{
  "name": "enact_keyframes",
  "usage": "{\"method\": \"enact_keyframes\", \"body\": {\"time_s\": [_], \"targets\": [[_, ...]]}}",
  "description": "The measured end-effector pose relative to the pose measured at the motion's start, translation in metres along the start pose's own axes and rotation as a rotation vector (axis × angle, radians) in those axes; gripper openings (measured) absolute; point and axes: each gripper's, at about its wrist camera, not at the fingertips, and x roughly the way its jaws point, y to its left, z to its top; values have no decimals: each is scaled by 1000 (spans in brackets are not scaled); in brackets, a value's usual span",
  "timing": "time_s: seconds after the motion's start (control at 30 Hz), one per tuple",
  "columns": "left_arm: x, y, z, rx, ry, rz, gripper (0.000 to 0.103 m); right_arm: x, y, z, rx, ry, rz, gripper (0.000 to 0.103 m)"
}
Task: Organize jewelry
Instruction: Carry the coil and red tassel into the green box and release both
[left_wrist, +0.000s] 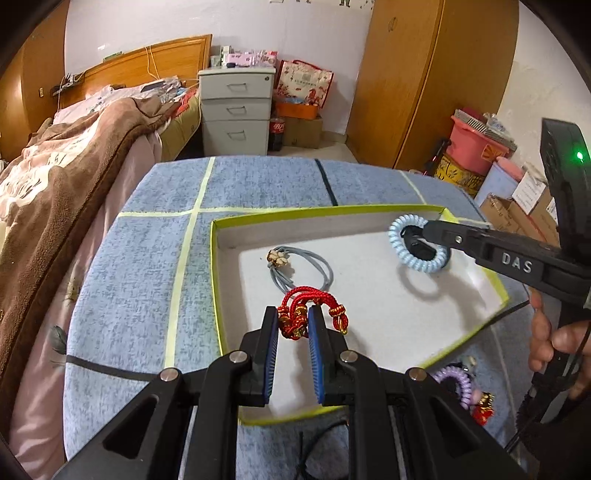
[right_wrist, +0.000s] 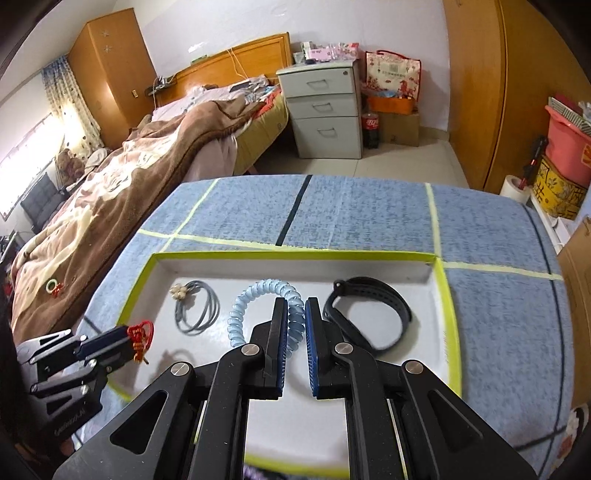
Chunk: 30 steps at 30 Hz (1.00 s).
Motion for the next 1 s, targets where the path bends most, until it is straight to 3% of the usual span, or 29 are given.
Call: {"method": "enact_keyframes", "body": {"time_s": [0.47,1.0], "targets": [[24,4,0,-3,50,-8,17,36,8,5,-48,61,-6,10],[28,3,2,-7,62,-11,19,45,8,4,-50,83,-1,10]]}}
